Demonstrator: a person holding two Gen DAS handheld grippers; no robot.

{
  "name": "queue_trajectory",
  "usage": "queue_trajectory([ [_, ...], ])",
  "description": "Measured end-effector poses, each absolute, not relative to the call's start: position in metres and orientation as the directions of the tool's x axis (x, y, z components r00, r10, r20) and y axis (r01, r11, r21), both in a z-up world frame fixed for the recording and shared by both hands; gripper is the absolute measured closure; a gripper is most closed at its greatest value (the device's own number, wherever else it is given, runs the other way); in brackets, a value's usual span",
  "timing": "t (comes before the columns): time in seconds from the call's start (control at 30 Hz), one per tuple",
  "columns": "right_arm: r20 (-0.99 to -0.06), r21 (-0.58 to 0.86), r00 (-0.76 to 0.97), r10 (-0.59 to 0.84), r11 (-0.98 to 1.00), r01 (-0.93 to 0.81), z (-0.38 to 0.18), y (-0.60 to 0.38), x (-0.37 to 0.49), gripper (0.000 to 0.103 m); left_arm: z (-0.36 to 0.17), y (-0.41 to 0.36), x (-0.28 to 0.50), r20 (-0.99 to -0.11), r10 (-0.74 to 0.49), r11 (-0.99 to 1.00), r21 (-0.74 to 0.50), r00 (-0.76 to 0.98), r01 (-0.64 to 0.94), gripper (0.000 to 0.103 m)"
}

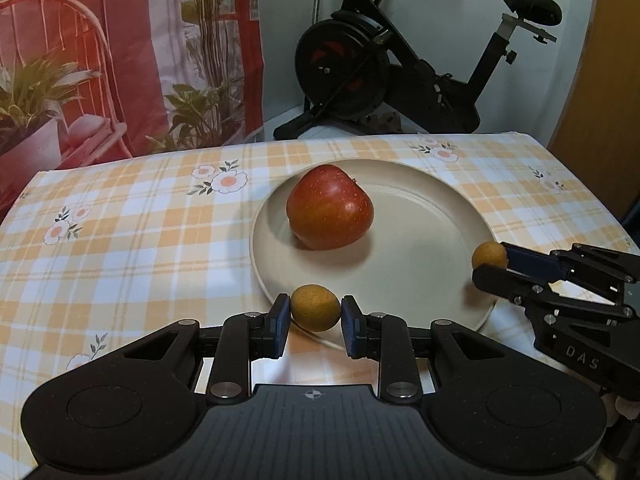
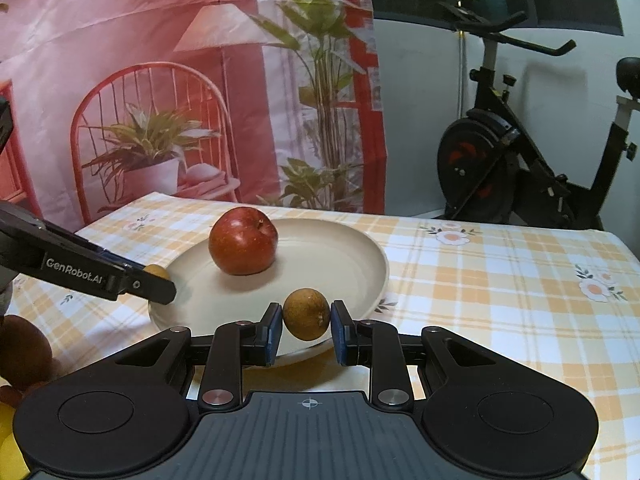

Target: Organize fruits

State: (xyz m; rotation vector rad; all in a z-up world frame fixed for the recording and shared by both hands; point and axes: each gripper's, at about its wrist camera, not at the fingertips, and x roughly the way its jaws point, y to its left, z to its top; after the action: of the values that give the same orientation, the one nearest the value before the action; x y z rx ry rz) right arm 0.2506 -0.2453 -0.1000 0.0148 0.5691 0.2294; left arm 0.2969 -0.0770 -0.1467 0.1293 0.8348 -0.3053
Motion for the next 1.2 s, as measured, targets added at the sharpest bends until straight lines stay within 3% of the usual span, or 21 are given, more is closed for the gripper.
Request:
queue_trajectory([
  [1.2, -0.529, 0.072, 0.821, 0.214, 0.976, -0.208, -0.1009, -0.2462, 0.2448, 0.078, -0.1474, -0.0853, 0.2975, -0.748, -0.223, 0.939, 0.008, 0.626, 0.344, 0.074],
])
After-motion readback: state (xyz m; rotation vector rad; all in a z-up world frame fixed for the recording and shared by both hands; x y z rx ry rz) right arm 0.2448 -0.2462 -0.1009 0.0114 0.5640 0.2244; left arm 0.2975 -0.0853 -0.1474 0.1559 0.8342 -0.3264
